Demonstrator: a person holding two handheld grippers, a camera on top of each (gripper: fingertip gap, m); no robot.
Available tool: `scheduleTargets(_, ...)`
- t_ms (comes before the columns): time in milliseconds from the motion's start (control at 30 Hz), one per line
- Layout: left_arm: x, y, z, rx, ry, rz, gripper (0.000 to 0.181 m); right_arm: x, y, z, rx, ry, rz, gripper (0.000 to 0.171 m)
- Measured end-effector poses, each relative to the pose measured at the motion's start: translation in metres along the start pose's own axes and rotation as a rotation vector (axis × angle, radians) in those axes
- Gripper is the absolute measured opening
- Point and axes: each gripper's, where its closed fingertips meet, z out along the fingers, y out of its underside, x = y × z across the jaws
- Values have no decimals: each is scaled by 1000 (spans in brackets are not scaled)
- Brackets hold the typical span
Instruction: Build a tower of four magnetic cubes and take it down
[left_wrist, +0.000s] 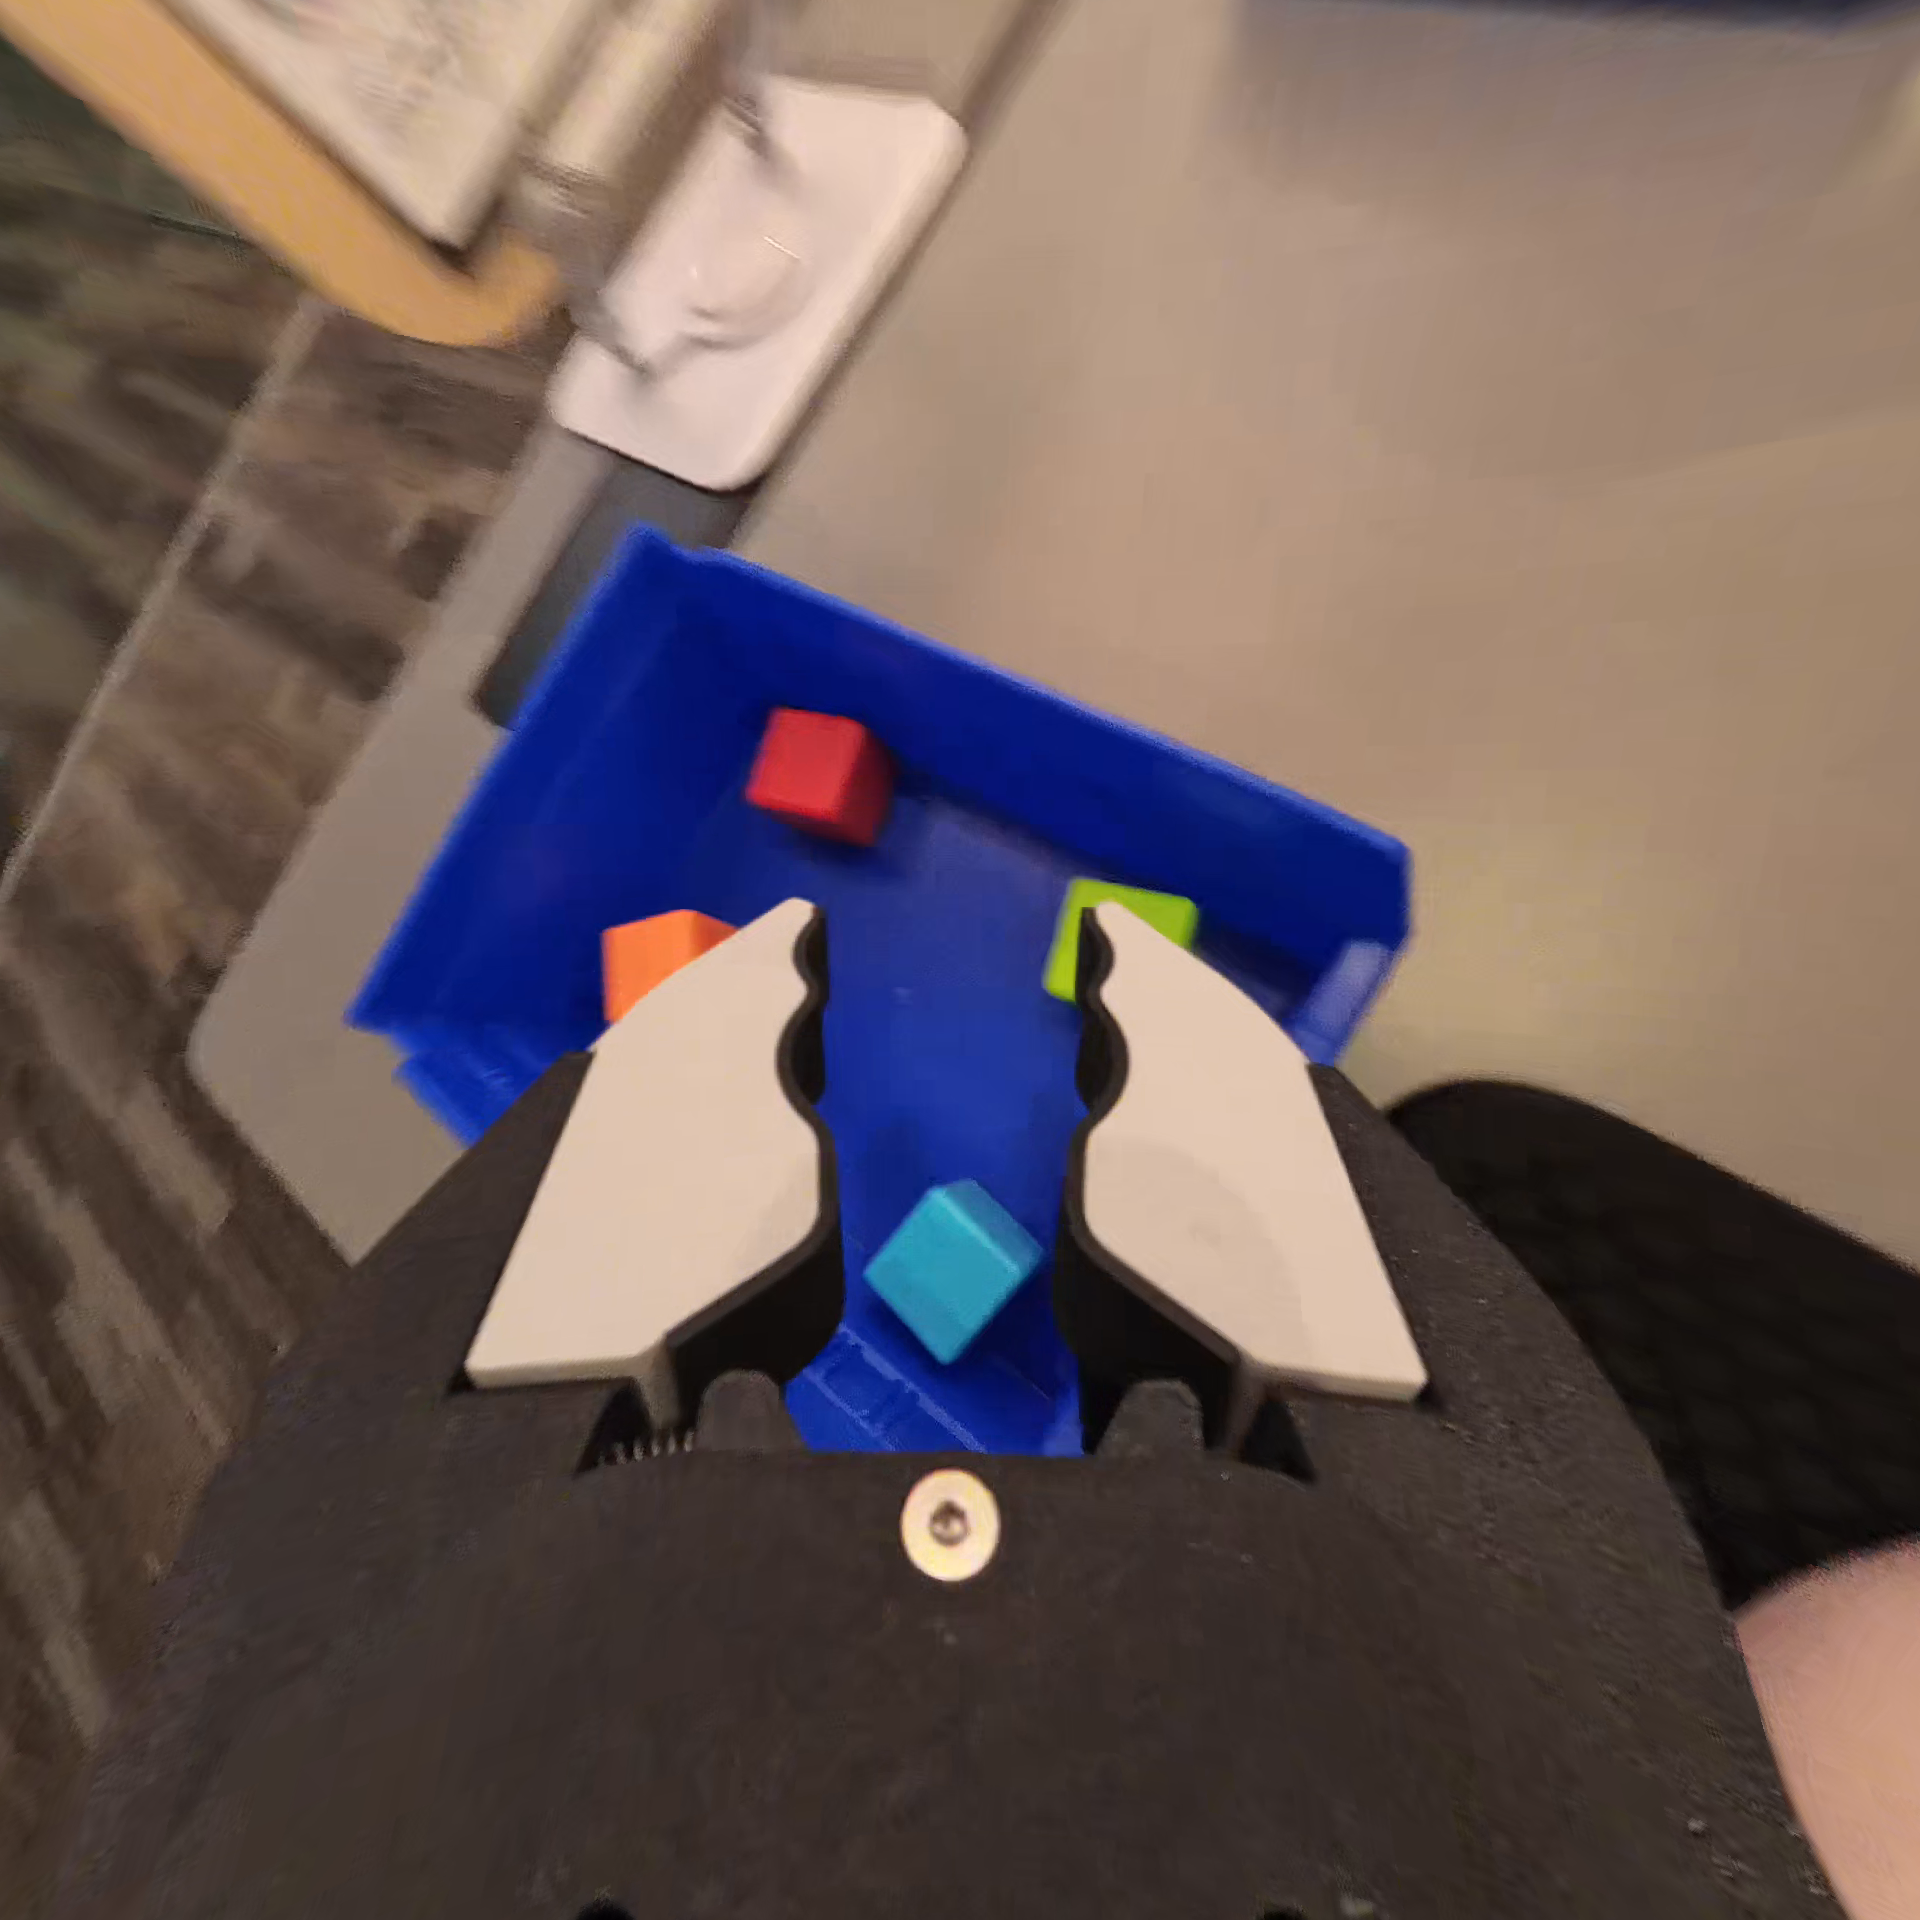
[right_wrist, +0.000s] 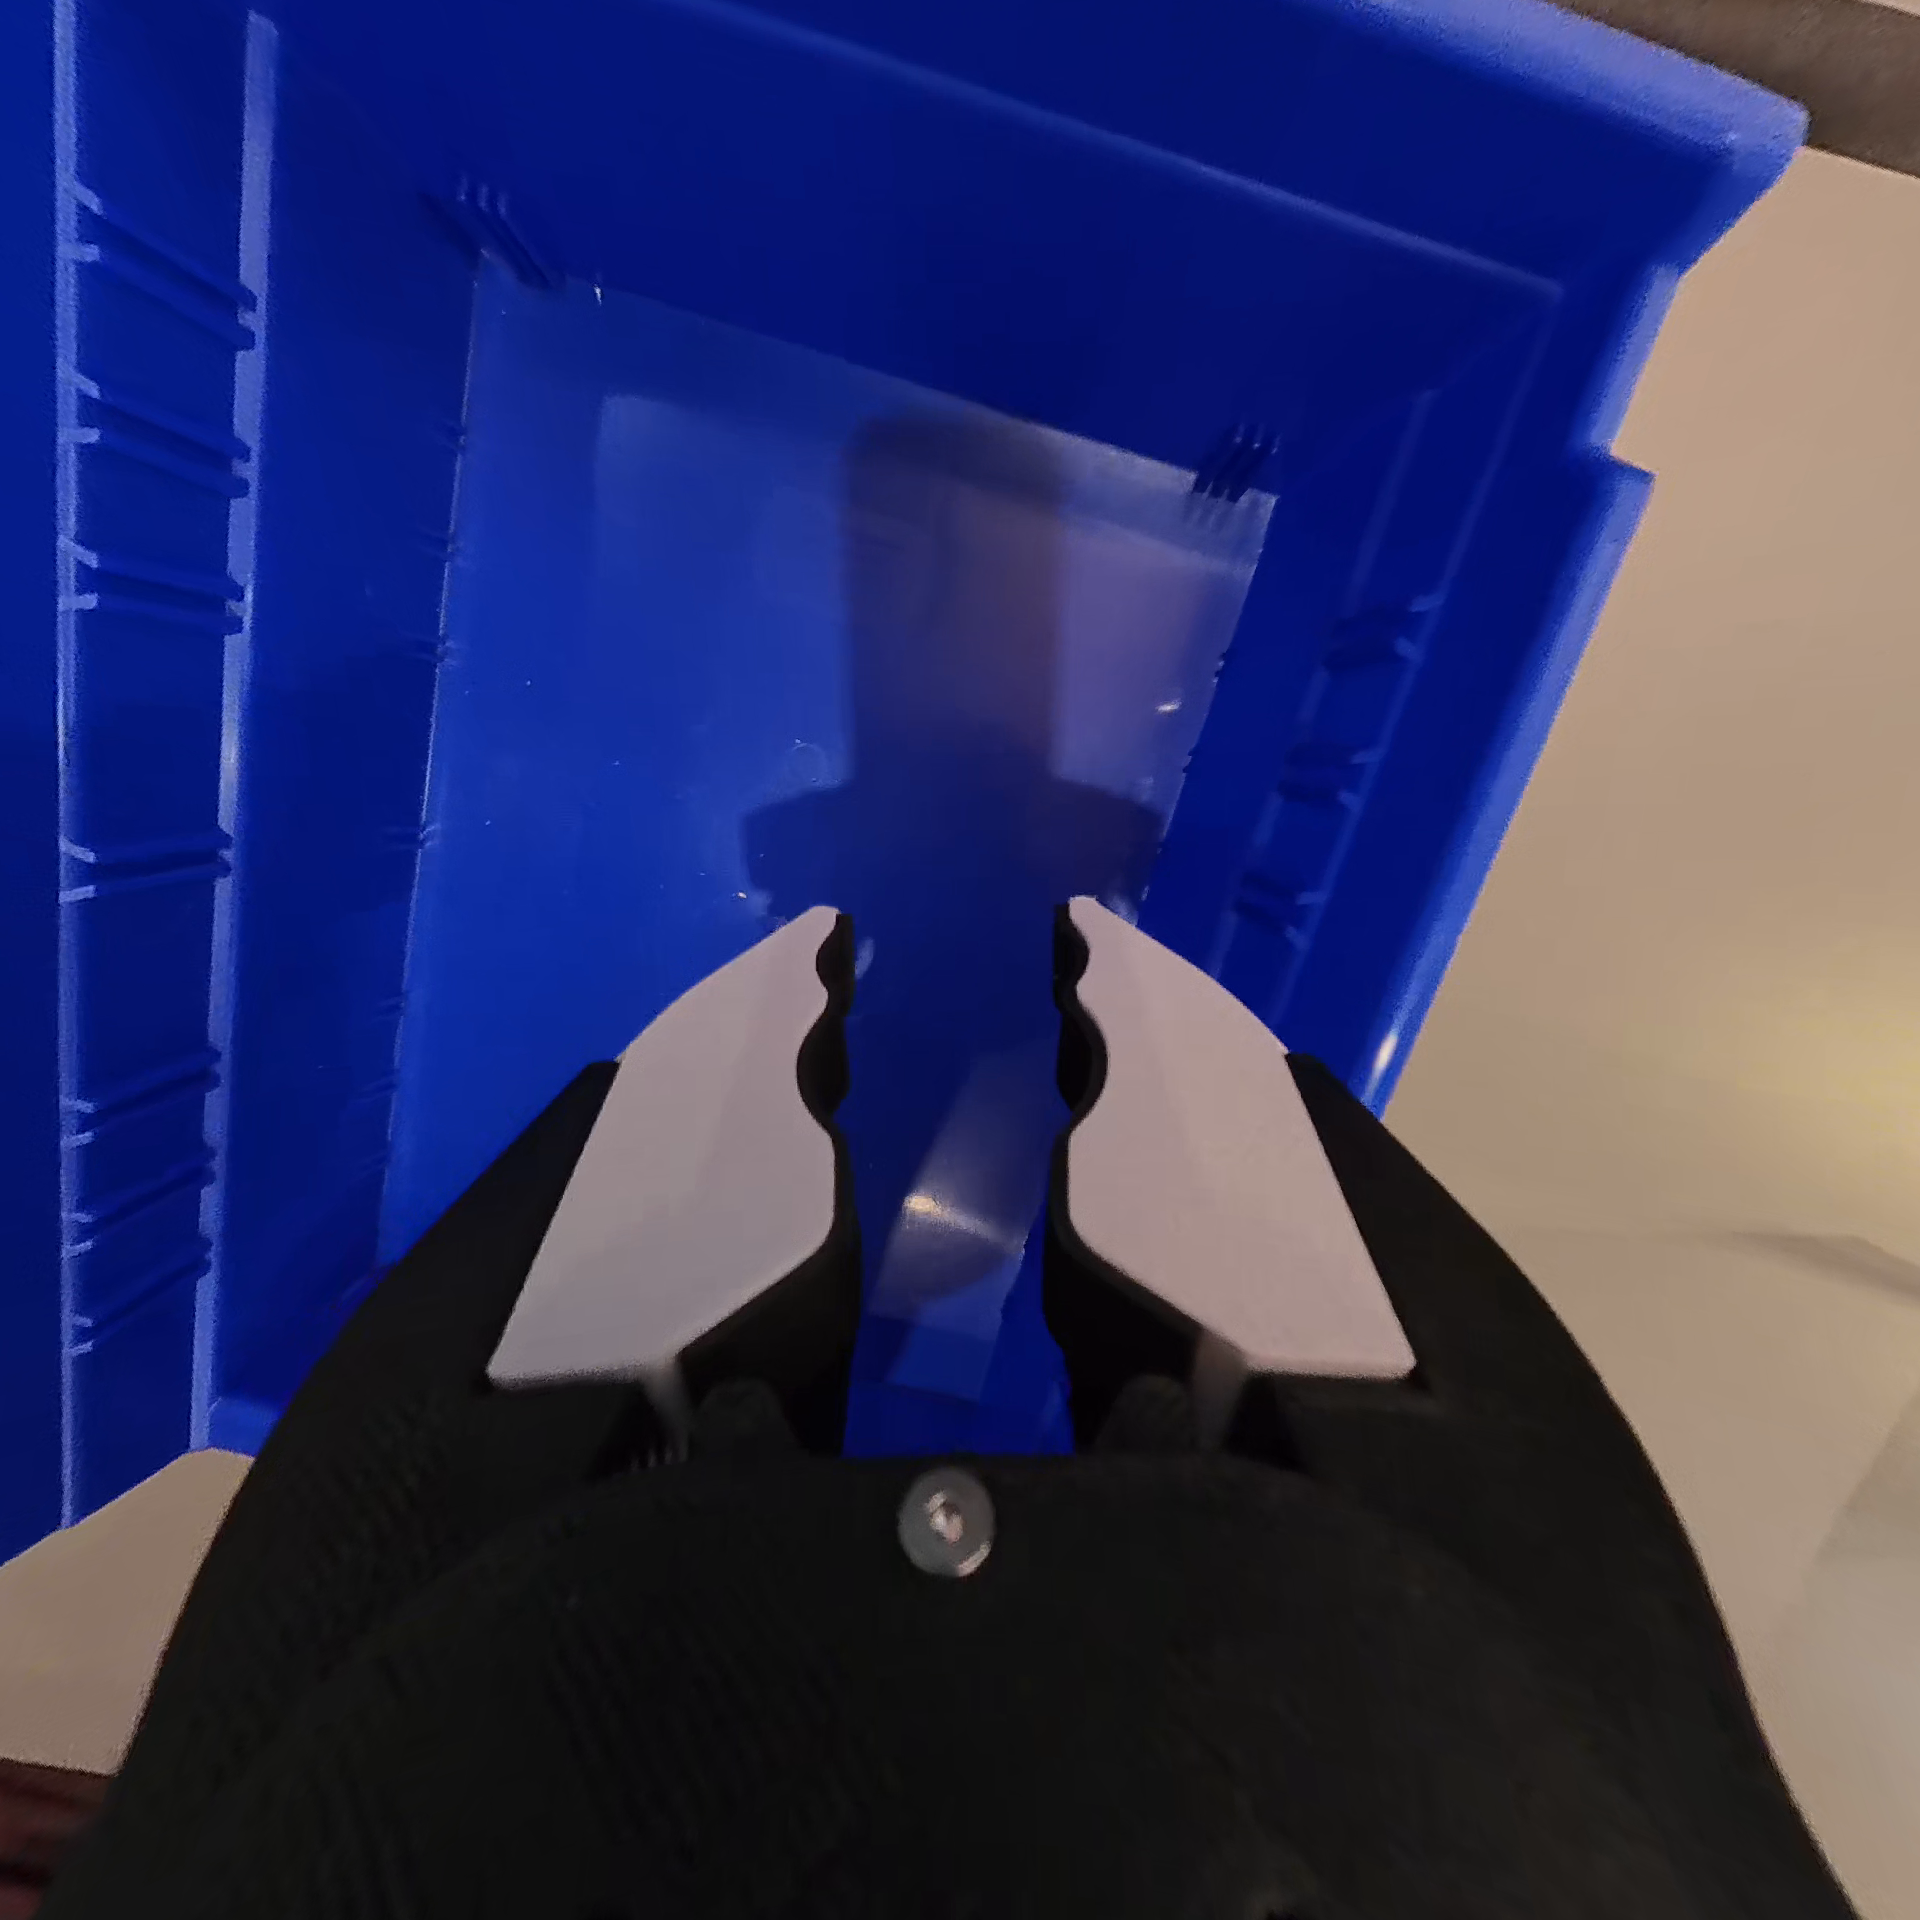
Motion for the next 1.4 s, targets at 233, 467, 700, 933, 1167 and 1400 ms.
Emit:
scheduleTargets(233,37,14,52,-216,208,60,48,1,1,1,-6,-6,1,39)
scheduleTargets(467,49,55,92,-448,316,22,49,3,4,3,-17,-16,10,40)
scheduleTargets(700,59,79,106,-602,352,33,52,4,6,6,-35,-21,9,41)
scheduleTargets(933,57,85,106,-642,335,113,48,3,10,10,-61,-26,3,42)
scheduleTargets(1167,4,53,50,-486,3,99,48,4,13,14,-83,-23,1,42)
scheduleTargets(1400,18,-86,11,12,-229,229,46,2,13,12,-84,-19,-7,41)
